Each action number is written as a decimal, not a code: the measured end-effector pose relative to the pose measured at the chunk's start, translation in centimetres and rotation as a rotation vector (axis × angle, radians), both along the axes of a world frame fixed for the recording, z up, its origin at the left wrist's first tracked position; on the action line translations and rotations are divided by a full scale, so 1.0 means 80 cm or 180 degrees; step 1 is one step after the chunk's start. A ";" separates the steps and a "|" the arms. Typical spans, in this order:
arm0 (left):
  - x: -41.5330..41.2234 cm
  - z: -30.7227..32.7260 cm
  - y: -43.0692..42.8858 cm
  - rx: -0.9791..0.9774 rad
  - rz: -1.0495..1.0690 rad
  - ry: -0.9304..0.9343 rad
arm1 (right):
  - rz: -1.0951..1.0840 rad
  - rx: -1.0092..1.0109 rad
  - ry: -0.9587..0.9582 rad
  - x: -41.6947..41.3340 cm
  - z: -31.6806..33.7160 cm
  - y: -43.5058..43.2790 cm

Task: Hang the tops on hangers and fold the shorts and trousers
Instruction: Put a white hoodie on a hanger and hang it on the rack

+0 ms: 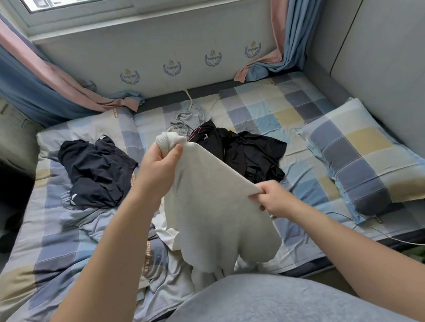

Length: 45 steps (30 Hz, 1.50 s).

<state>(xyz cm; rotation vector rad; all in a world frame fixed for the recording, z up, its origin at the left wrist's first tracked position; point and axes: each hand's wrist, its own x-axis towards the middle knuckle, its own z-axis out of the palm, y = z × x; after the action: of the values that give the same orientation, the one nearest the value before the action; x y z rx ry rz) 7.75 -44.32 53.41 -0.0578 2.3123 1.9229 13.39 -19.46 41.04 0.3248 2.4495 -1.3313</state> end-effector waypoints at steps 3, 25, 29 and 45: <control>-0.008 -0.016 -0.009 -0.0519 -0.0086 -0.0257 | -0.0027 -0.0316 0.0216 -0.009 0.031 -0.004; 0.065 -0.157 0.064 -0.1713 -0.1435 -0.0371 | -0.0613 -0.2659 0.0918 -0.010 0.205 -0.026; 0.056 -0.163 0.069 -0.1742 -0.1087 -0.0206 | -0.0419 -0.2849 0.0887 -0.006 0.210 -0.022; 0.007 -0.052 0.031 0.1174 0.1031 -0.1120 | -0.1275 -0.1881 0.0553 -0.026 0.118 0.001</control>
<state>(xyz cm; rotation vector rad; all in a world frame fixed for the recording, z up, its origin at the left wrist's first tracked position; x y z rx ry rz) 8.34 -41.85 49.28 -0.7072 1.7807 2.2359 11.32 -19.40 50.48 0.5790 2.0418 -2.2512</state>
